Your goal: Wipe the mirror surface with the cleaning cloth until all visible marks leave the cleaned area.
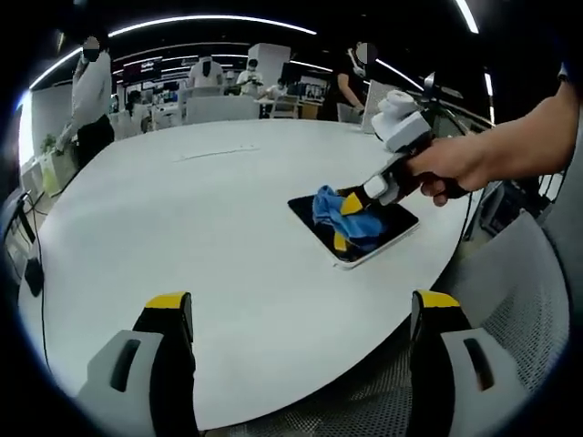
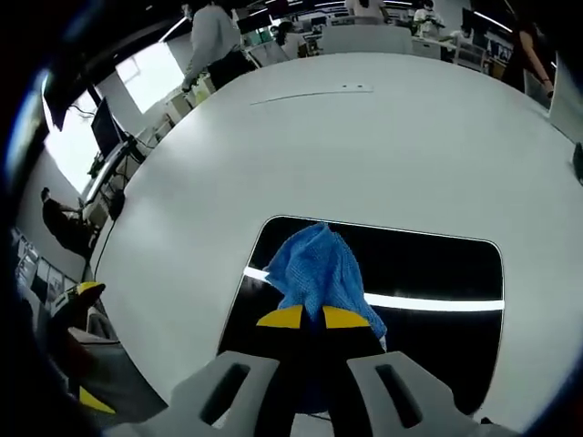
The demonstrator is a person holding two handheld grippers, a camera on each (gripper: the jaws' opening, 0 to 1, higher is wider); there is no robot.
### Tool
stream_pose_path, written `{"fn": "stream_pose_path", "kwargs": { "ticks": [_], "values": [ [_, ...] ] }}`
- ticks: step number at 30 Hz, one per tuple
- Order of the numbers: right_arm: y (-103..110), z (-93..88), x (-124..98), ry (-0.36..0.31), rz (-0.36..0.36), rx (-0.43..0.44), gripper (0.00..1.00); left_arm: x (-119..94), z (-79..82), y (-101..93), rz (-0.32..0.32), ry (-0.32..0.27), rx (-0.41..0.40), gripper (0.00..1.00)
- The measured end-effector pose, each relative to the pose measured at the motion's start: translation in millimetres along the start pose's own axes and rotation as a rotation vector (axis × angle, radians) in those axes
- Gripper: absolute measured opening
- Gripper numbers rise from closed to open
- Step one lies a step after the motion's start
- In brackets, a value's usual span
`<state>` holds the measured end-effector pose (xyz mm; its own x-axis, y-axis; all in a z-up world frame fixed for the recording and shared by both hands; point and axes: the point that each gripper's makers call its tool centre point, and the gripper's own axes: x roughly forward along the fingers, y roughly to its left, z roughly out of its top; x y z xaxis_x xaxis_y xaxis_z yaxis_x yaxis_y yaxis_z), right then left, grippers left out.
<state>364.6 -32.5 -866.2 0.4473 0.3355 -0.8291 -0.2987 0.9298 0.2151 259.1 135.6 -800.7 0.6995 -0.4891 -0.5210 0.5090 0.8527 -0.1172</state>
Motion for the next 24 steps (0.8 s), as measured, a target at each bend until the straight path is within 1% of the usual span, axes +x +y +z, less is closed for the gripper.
{"fn": "stream_pose_path", "kwargs": {
  "ticks": [1,3,6,9,12,15,17,20,24],
  "values": [
    [0.7,-2.8,-1.5,0.008,0.002,0.006,0.0,0.2,-0.5,-0.5,-0.003,0.002,-0.003,0.99],
    [2.2,-8.4,-4.3,0.014,0.005,0.005,0.0,1.4,-5.8,-1.8,-0.004,0.032,-0.001,0.99],
    [3.9,-12.2,-6.3,0.004,0.006,-0.012,0.0,1.3,-4.5,-3.0,-0.01,0.023,0.008,0.99],
    [3.6,-16.1,-9.0,0.005,0.018,0.022,0.0,1.2,-5.1,-3.9,-0.013,0.027,0.012,0.99],
    [5.0,-21.2,-11.8,0.005,0.028,0.027,0.0,1.6,-6.7,-2.6,-0.008,0.033,0.016,0.99],
    [5.6,-20.4,-11.2,0.001,0.034,0.007,0.0,1.2,-6.4,-1.4,0.0,0.032,0.025,0.99],
    [5.7,-20.0,-10.8,0.006,0.038,0.008,0.0,0.9,-6.2,2.1,0.014,0.027,0.03,0.99],
    [6.0,-19.9,-10.3,0.014,0.043,0.014,0.0,0.8,-5.4,2.7,0.014,0.018,0.04,0.98],
    [6.0,-20.3,-10.7,0.009,0.047,0.008,0.0,0.8,-5.8,5.6,0.027,0.018,0.031,0.98]
  ]
}}
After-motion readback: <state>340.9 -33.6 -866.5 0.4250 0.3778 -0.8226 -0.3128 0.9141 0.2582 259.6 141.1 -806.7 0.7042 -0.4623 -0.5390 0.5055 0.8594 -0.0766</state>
